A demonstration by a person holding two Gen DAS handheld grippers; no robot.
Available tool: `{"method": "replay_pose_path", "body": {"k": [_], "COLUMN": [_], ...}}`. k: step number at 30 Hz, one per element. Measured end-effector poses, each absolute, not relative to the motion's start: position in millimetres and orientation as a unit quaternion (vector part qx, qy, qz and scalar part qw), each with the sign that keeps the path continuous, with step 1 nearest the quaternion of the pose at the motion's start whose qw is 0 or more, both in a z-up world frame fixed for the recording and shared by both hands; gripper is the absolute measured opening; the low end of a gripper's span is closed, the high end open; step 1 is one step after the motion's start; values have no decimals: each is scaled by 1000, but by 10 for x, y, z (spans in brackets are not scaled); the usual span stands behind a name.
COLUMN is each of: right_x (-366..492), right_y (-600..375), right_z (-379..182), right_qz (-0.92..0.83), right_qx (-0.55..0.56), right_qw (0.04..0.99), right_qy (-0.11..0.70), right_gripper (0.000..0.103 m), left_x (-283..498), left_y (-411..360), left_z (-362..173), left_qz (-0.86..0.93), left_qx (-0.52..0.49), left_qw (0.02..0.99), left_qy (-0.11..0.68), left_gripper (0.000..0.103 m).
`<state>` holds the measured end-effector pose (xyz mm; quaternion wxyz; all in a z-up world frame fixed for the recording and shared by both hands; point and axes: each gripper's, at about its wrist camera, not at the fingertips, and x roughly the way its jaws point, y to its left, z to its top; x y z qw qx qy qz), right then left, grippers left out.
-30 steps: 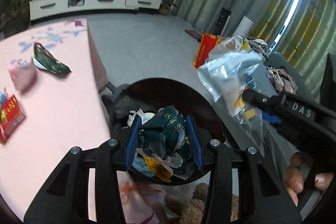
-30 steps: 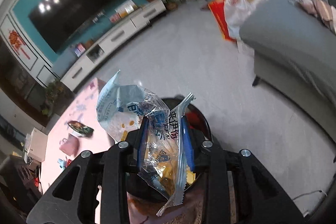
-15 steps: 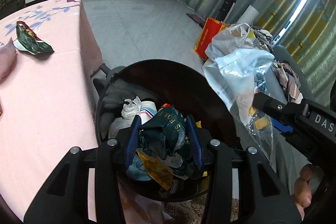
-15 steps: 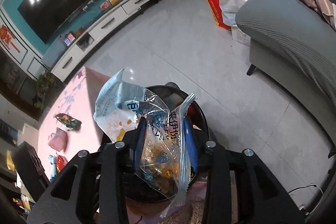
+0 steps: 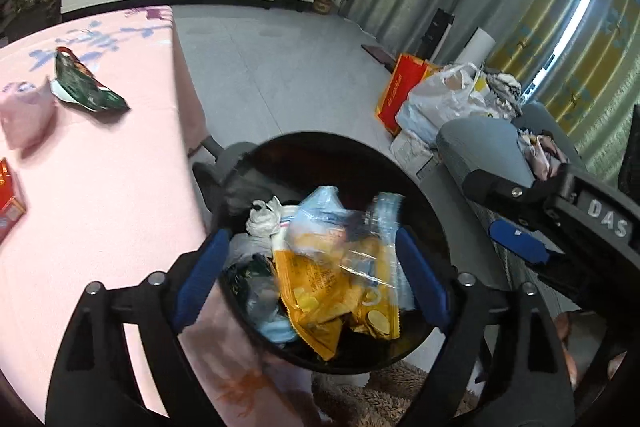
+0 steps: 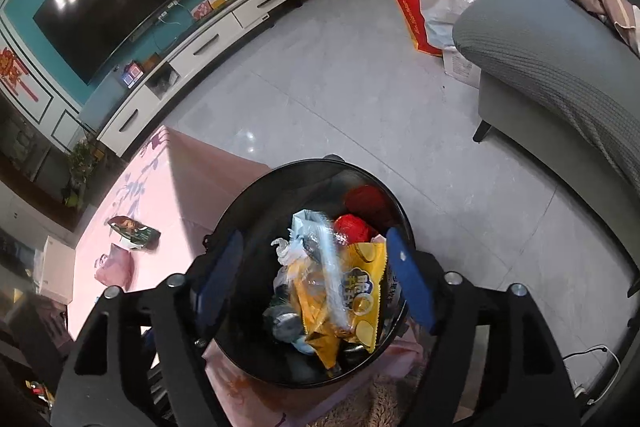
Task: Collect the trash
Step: 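Open the left tool to drop the green bag while the right tool releases the wrapper, then move both tools back to the table toward the blue cloth and pink bag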
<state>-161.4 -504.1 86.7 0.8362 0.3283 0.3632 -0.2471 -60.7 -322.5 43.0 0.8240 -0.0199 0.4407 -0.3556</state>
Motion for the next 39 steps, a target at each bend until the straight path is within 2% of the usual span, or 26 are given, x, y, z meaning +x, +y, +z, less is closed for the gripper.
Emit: {"method": "replay_pose_path", "body": {"k": [6, 10, 18, 25, 31, 39], "right_x": [-1660, -1672, -1591, -1432, -1314, -1112], "right_y": [-4884, -4806, -4567, -4267, -4013, -3664], "right_z": [1014, 1076, 1156, 1182, 1206, 1130], "right_qz": [-268, -271, -264, -238, -179, -194], "right_qx": [299, 290, 256, 219, 224, 152], "right_qw": [850, 856, 872, 887, 897, 899], "right_qy": [342, 329, 324, 331, 337, 362], "right_gripper": [87, 96, 100, 100, 100, 100], "left_x": [-646, -649, -519, -499, -519, -570], "left_y": [-2856, -2263, -923, -53, 259, 244], "left_z": [646, 737, 868, 899, 886, 818], "left_qz": [-336, -275, -134, -64, -67, -81], "left_qx": [-33, -29, -105, -173, -216, -207], "left_qw": [843, 877, 910, 910, 902, 900], "left_qy": [419, 392, 377, 370, 368, 375], "left_gripper": [92, 97, 99, 99, 99, 99]}}
